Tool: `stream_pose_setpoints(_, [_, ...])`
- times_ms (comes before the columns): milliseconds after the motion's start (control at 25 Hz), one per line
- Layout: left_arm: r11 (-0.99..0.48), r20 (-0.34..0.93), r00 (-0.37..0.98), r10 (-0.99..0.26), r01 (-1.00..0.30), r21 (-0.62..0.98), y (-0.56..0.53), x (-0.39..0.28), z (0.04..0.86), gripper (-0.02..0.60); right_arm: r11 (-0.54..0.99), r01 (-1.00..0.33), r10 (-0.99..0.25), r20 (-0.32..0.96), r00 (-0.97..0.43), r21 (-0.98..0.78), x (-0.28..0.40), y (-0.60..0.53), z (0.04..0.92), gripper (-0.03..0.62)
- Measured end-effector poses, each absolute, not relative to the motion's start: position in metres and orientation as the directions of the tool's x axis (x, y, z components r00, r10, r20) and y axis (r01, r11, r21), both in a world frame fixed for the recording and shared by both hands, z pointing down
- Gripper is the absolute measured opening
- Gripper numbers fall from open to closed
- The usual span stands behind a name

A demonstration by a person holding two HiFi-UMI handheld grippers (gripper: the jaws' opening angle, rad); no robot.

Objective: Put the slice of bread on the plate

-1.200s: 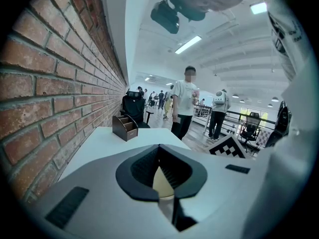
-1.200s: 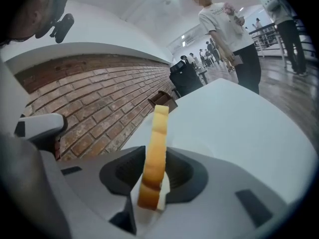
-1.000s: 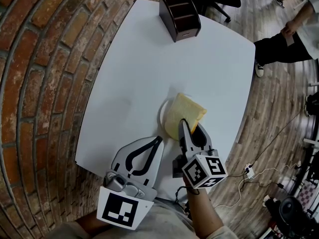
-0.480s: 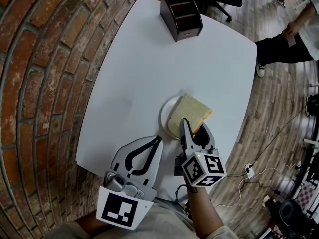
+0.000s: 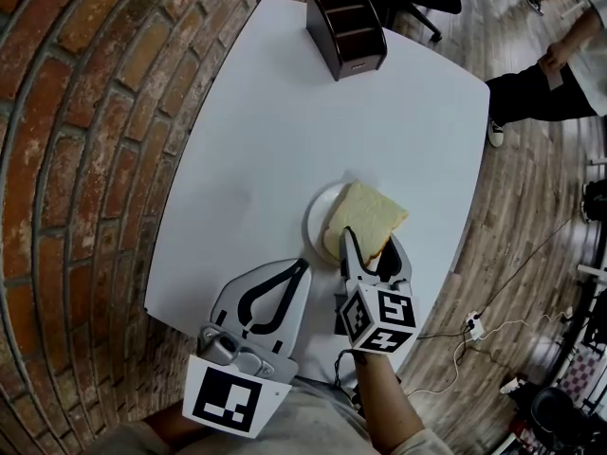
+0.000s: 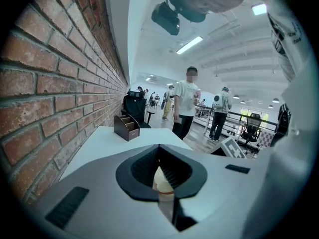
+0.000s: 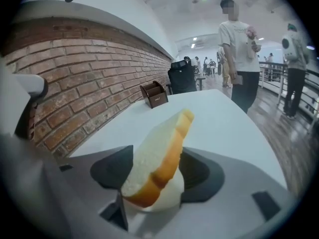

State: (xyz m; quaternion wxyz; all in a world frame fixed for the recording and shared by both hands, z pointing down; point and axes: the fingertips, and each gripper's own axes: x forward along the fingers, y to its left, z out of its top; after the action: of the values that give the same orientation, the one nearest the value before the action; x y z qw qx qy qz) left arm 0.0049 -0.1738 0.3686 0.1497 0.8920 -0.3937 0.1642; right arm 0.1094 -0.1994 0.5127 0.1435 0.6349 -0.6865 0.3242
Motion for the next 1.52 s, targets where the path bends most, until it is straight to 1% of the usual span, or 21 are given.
stream_pose_setpoints(400, [-0.644, 0.410, 0.636, -0.654, -0.752, 0.138, -0.175, 0.003, 0.368, 0.009, -0.013, -0.988, -0.743, 0.663, -0.092, -0.151, 0.114, -0.198, 0.524, 0.342])
stream_pose_setpoints(840, [-0.650, 0.409, 0.640, -0.651, -0.748, 0.136, -0.174, 0.006, 0.368, 0.009, -0.050, -0.989, -0.754, 0.655, -0.052, -0.137, 0.124, -0.197, 0.520, 0.345])
stream_pose_setpoints(1320, [-0.653, 0.403, 0.642, -0.652, -0.746, 0.132, -0.171, 0.008, 0.365, 0.009, -0.044, -0.984, -0.791, 0.608, -0.070, -0.171, 0.123, -0.199, 0.507, 0.345])
stream_pose_setpoints(1400, [-0.653, 0.405, 0.642, -0.651, -0.745, 0.133, -0.169, 0.008, 0.364, 0.009, -0.033, -0.983, -0.797, 0.598, -0.084, -0.181, 0.121, -0.199, 0.504, 0.342])
stream_pose_setpoints(1440, [-0.654, 0.404, 0.643, -0.651, -0.745, 0.133, -0.169, 0.008, 0.364, 0.009, -0.029, -0.983, -0.802, 0.591, -0.087, -0.184, 0.121, -0.198, 0.502, 0.329])
stream_pose_setpoints(1520, [-0.657, 0.400, 0.645, -0.651, -0.743, 0.129, -0.168, 0.009, 0.362, 0.009, -0.023, -0.984, -0.814, 0.574, -0.085, -0.178, 0.121, -0.197, 0.496, 0.252])
